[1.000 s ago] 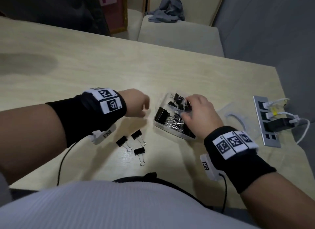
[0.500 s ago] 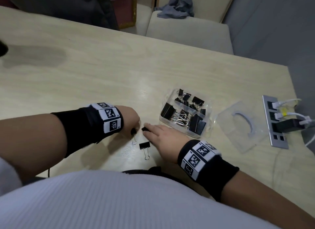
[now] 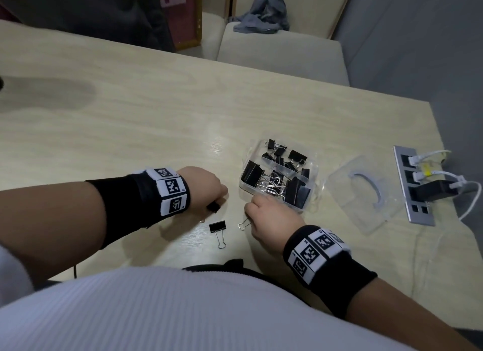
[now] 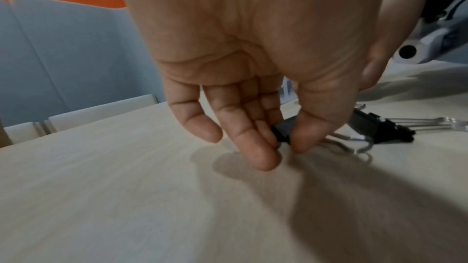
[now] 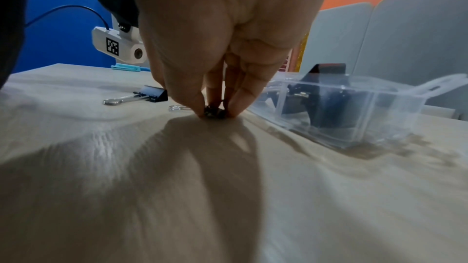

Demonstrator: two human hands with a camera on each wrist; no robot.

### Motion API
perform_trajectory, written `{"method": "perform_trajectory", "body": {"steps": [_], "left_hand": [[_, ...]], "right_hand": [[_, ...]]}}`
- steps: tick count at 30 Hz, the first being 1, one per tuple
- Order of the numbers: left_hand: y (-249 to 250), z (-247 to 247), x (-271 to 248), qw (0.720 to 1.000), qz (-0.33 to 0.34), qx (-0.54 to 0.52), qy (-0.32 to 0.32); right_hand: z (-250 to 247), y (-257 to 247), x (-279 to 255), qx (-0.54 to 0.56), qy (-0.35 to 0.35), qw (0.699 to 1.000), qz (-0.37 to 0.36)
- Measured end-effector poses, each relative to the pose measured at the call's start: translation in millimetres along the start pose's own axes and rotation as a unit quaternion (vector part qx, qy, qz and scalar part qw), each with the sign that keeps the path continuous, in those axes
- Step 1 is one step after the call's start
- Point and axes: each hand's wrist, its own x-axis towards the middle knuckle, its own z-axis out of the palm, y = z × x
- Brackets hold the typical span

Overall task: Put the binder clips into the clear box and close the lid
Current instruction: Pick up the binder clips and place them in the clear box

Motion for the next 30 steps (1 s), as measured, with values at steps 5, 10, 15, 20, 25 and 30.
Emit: {"method": "perform_trajectory", "body": {"steps": [5,10,15,20,25,30], "left_hand": [[-8,-18,-2,0.998,-0.033,-0.033,0.041],[-16,-55,-1,0.983,-0.033,-0.133,0.121],[-7,-99,22,0.935,-0.05,-0.249,0.248],[-5,-100,38,0.929,-0.054,-0.266,0.253],[-7,-74,36,0.959,-0.014,-0.201,0.2],[-10,-51,29,0.986,0.021,-0.08,0.145]], "right_hand": [[-18,1,-8,0.081,0.09,0.993,-0.003],[-50,29,-12,0.187,0.204,0.952,0.129],[-70,64,-2,0.215,0.213,0.91,0.285],[-59,35,-8,0.163,0.214,0.949,0.165],[-19,-20,-10,0.074,0.038,0.987,-0.134],[0,-25,-6,-0.051,-0.123,0.963,-0.234]]}}
